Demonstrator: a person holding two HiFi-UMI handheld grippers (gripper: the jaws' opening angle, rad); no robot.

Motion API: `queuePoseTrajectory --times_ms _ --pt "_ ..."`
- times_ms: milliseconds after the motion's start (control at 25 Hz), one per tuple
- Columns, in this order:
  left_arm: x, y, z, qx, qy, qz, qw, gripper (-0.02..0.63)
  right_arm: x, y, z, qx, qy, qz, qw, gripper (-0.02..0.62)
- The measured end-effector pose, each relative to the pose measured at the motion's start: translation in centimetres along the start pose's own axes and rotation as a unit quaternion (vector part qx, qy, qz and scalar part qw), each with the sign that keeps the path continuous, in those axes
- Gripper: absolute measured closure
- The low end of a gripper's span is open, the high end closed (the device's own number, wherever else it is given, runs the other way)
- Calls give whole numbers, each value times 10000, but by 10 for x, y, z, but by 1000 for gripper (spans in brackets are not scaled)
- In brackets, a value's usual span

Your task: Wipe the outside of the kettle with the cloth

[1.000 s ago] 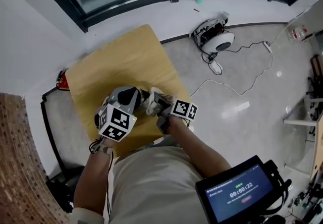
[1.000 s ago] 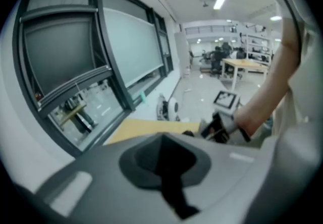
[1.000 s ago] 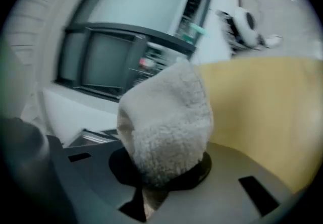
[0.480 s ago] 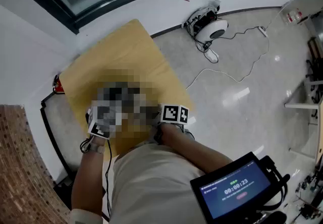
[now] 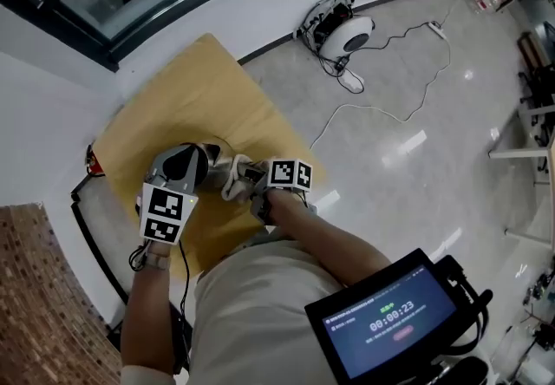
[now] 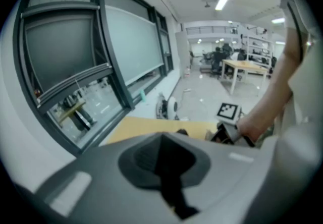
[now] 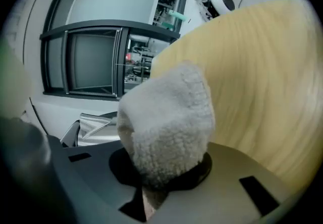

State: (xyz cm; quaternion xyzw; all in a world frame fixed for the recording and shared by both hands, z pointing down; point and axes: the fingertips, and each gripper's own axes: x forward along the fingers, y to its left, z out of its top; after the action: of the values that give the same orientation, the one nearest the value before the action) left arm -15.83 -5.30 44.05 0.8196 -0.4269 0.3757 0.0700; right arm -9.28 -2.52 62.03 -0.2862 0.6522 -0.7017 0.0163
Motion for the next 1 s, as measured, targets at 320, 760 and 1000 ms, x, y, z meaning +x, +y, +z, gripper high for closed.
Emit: queuePoseTrajectory --times_ms 320,760,1000 --pt "4 6 -3 -127 75 117 9998 620 -12 72 -57 1423 806 1069 9807 525" --pt "-7 6 -2 -349 25 225 9991 618 -80 181 1 -3094 41 1506 9389 525" --pt "-8 0 -1 -137 -108 154 9997 618 -94 182 14 -4444 -357 840 8912 525"
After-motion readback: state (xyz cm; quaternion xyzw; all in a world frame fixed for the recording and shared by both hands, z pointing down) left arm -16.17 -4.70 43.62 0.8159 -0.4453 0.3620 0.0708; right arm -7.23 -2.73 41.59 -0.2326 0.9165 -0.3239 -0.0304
